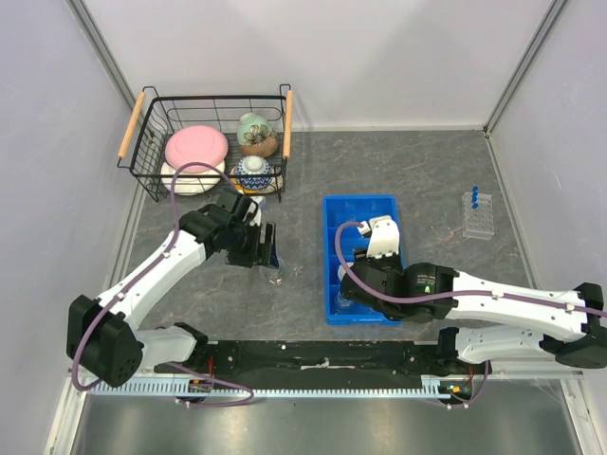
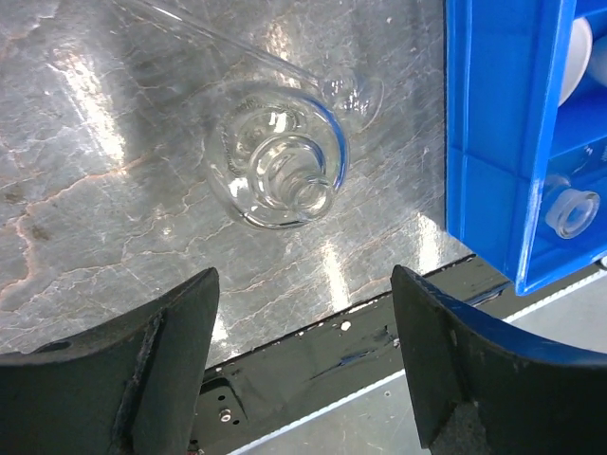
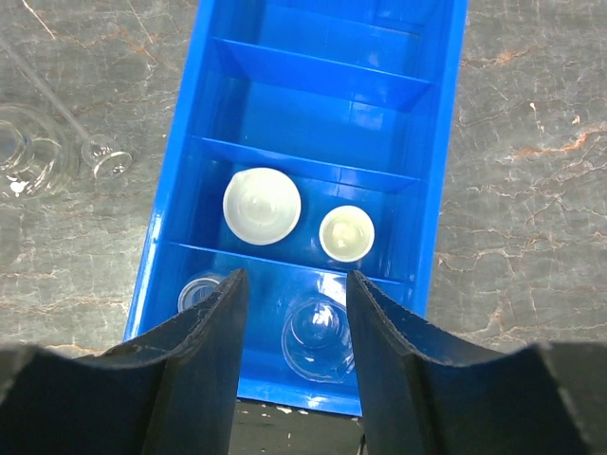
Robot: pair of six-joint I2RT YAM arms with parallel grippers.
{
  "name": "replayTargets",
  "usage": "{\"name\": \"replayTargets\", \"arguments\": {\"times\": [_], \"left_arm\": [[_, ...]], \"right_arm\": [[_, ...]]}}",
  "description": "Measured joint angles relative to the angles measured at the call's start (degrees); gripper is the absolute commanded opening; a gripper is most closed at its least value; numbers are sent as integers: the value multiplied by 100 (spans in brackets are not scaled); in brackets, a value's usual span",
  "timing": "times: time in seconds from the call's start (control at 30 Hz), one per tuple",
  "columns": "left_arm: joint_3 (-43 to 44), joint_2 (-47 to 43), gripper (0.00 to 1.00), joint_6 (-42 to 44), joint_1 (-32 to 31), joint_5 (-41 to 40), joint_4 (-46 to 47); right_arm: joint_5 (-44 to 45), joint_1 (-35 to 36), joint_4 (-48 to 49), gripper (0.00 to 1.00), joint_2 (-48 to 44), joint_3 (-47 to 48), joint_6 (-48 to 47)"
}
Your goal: Organize the chemistry lab equipment
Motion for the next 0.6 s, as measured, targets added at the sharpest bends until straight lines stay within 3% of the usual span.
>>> {"name": "replayTargets", "arguments": {"times": [0.27,0.6], "left_arm": [[304,636,77,-387,-802,-527,-55],[413,960,66,-662,-942,-1097,-153]], "right_arm": [[39,0,332,53,-306,-319,-214],[-22,-9,745,53,-345,-595,-463]]}}
